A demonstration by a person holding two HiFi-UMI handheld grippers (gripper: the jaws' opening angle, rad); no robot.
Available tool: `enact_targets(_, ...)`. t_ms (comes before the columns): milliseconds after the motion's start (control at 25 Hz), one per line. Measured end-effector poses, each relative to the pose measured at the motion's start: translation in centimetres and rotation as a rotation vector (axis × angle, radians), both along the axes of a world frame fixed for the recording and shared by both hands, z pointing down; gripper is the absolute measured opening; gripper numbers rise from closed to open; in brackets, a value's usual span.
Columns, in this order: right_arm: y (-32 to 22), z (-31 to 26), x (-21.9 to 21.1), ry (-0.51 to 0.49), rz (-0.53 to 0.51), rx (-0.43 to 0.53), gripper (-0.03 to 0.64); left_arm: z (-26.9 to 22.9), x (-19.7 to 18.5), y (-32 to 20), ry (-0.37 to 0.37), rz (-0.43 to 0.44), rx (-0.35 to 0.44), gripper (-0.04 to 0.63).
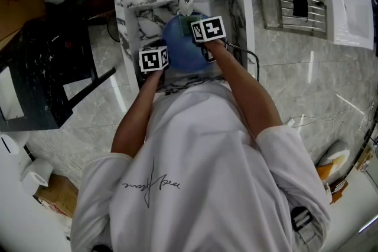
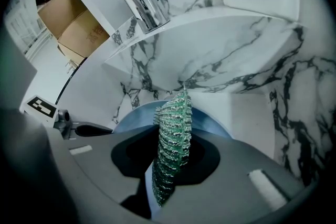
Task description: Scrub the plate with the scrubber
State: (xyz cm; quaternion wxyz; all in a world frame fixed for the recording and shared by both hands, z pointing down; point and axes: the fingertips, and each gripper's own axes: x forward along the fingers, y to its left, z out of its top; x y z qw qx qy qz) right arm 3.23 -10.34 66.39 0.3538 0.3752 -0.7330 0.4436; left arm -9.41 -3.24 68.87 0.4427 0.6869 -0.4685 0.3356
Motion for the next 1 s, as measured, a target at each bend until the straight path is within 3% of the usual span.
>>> enact_targets(1000,-0.3,-0.3,3.5,0.081,0.045,0.026,0.067,0.0,0.1,-0.1,0.010,-0.009,0.012,0.040)
